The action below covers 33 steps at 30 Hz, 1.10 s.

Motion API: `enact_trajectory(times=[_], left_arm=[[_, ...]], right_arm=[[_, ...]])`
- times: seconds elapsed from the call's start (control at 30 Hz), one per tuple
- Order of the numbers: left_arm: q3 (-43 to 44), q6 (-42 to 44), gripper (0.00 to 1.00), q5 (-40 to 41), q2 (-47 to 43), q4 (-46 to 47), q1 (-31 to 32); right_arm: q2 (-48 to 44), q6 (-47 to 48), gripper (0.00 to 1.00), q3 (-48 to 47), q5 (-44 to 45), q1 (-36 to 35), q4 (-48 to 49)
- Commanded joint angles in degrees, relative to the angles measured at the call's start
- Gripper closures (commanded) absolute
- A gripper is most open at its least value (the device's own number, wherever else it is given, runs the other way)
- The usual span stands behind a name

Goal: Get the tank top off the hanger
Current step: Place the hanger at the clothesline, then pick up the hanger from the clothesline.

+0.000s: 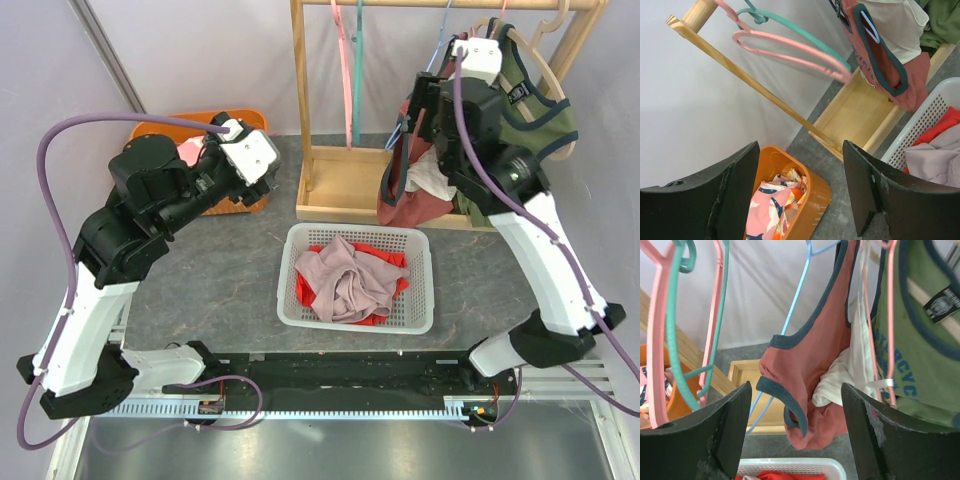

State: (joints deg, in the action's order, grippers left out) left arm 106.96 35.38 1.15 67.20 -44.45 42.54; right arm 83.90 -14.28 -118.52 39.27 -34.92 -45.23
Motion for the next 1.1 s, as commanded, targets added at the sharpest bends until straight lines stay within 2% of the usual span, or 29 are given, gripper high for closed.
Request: enact_trajectory(times=[0.0, 0.47, 0.53, 0.6, 0.67, 0.9, 1.07], left_arm=[[0.2, -1.9, 0.26, -0.7, -1.4, 0.3, -0.6], [-0.1, -1.8, 0.26, -0.7, -2.2, 0.1, -1.0], [-0.1, -1.8, 0.26, -0.7, -2.2, 0.1, -1.1], [-0.1, -1.8, 0.26, -0.7, -2.1, 0.1, -1.1], [0.0, -1.9, 0.26, -0.7, -2.0, 0.1, -1.2], [0.0, -2.3, 0.26, -0.9, -1.5, 0.1, -1.1], [0.1, -2.5, 0.26, -0.9, -1.5, 0.1, -1.2]], right_arm=[[4.4, -5.3, 0.21, -0.7, 1.4, 1.3, 1.5], [12.7, -6.1, 0.26, -2.5, 2.0, 5.4, 1.7], [12.7, -5.8, 0.29, -2.3, 1.8, 6.3, 1.4], [12.3, -5.5, 0.35, -1.9, 1.6, 7.3, 0.7], [10.8, -5.3, 0.37, 0.0, 0.9, 7.8, 0.8], [6.0, -2.4, 0.33, 4.2, -0.9, 11.1, 1.2], [7.9, -1.4, 0.34, 2.2, -5.8, 14.6, 0.0]])
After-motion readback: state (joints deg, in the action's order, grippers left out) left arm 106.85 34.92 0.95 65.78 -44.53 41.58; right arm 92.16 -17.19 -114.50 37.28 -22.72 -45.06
